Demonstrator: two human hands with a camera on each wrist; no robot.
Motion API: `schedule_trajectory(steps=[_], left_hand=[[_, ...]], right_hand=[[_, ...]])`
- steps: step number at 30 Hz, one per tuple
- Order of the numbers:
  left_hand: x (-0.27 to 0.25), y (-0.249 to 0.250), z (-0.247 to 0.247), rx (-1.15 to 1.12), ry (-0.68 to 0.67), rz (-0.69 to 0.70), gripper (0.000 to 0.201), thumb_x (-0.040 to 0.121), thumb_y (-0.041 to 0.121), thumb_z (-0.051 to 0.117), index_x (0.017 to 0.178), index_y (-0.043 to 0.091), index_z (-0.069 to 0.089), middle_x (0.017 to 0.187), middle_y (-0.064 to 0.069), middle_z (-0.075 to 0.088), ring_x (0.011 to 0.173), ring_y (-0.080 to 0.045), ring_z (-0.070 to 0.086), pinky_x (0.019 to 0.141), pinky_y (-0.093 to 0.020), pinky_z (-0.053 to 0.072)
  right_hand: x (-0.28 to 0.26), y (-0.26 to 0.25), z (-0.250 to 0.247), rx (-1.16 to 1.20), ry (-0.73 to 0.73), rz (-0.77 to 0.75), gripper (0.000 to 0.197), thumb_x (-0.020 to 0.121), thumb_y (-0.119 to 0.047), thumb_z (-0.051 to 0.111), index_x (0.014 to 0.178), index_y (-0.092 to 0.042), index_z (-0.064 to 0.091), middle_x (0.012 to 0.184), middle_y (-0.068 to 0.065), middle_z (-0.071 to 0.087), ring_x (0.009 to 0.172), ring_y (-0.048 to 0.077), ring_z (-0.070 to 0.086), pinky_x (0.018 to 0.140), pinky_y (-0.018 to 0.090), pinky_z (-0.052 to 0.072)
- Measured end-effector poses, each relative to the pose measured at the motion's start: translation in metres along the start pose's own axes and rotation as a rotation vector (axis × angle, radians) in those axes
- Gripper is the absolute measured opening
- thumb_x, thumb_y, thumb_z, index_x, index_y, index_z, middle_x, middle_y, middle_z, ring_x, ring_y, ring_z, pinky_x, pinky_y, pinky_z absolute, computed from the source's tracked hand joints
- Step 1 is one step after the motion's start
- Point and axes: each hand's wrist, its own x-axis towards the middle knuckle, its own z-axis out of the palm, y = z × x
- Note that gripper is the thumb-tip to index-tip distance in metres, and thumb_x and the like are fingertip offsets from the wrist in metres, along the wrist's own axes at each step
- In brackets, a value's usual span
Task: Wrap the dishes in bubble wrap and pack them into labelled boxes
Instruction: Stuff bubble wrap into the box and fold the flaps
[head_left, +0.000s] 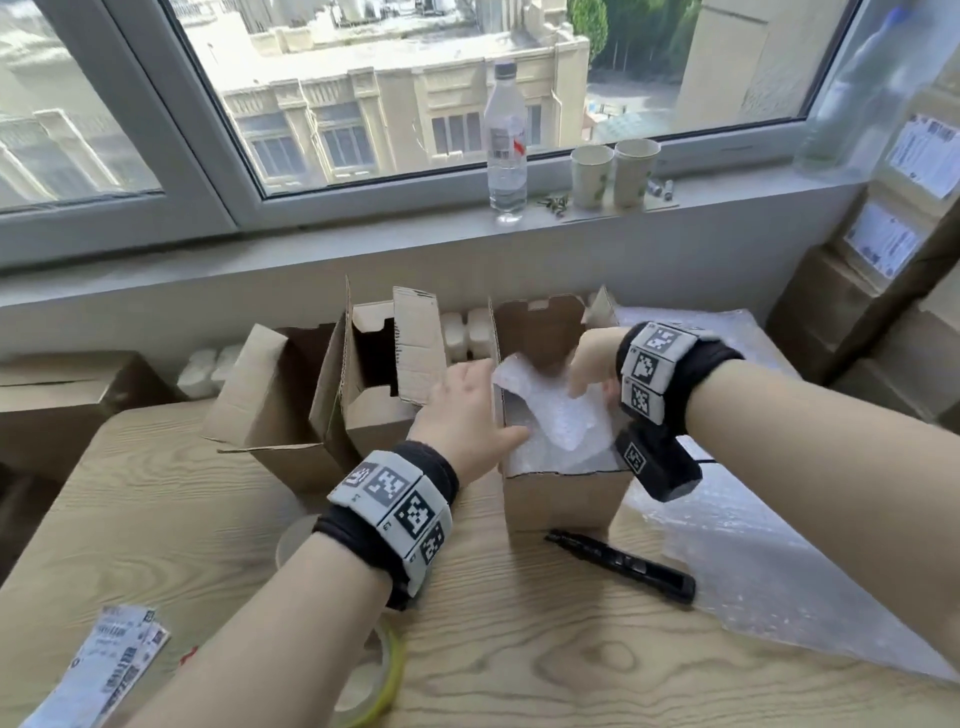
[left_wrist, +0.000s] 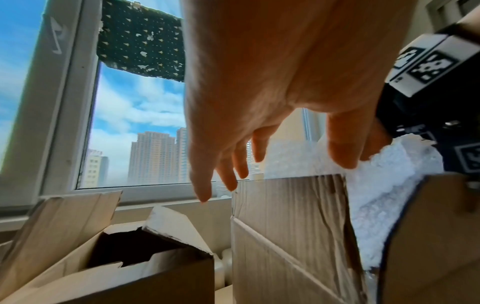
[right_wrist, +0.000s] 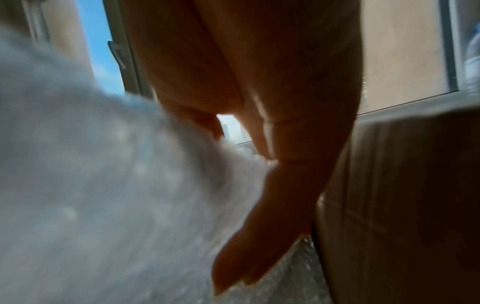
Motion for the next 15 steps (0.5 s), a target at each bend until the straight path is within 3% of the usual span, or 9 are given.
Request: schedule_trajectory(steps=[2,3,5,9,12,15], left_hand=[[0.001,-0.005,0.002,0.000,0.018,0.114,0.089,0.082,0.049,0.064,0.150,0.027,0.013,0.154,-0.003,0.017,0.141,-0.023,0.019,0.116,-0.040,0.021],[0.003,-0.006,0.003,0.038,0.023,0.173,0.085,0.081,0.053,0.062,0.149,0.033,0.016,0.155,0.000,0.016,0.142,-0.023,0.017,0.116,-0.042,0.020],[0.005,-0.006,0.004,0.191,-0.022,0.266,0.069,0.083,0.063,0.053,0.143,0.038,0.032,0.156,0.004,0.019,0.143,-0.020,0.013,0.116,-0.045,0.015],[0.009,-0.006,0.010,0.313,-0.183,0.313,0.053,0.085,0.071,0.038,0.125,0.041,0.056,0.154,0.011,0.025,0.145,-0.021,0.002,0.116,-0.053,0.000],[0.009,-0.007,0.015,0.341,-0.201,0.339,0.051,0.084,0.071,0.040,0.120,0.041,0.061,0.154,0.009,0.022,0.145,-0.025,0.000,0.115,-0.055,-0.005],[0.009,-0.012,0.017,0.339,-0.187,0.330,0.052,0.082,0.072,0.043,0.116,0.038,0.063,0.154,0.007,0.019,0.145,-0.027,-0.001,0.116,-0.054,-0.005]], right_hand=[[0.006,0.004,-0.004,0.038,-0.025,0.030,0.059,0.094,-0.012,0.055,0.146,-0.006,0.028,0.146,0.010,0.039,0.128,0.023,0.045,0.090,0.027,0.041],[0.008,0.006,-0.007,0.114,-0.002,0.023,0.059,0.093,-0.005,0.053,0.146,-0.009,0.029,0.147,0.010,0.038,0.125,0.021,0.046,0.086,0.024,0.043],[0.017,0.007,-0.012,0.216,0.015,0.001,0.052,0.092,0.002,0.049,0.141,-0.014,0.041,0.144,0.008,0.043,0.121,0.020,0.047,0.078,0.021,0.042],[0.034,-0.002,-0.011,0.288,-0.012,0.018,0.046,0.088,-0.006,0.057,0.132,-0.019,0.053,0.135,0.012,0.053,0.113,0.027,0.055,0.093,0.034,0.045],[0.045,-0.015,-0.005,0.080,-0.165,0.050,0.051,0.090,-0.020,0.061,0.139,-0.015,0.044,0.133,0.009,0.054,0.113,0.025,0.056,0.086,0.028,0.044],[0.054,-0.031,-0.001,-0.229,-0.148,0.081,0.051,0.072,-0.039,0.077,0.114,-0.015,0.064,0.099,0.002,0.066,0.101,0.023,0.063,0.092,0.033,0.049]])
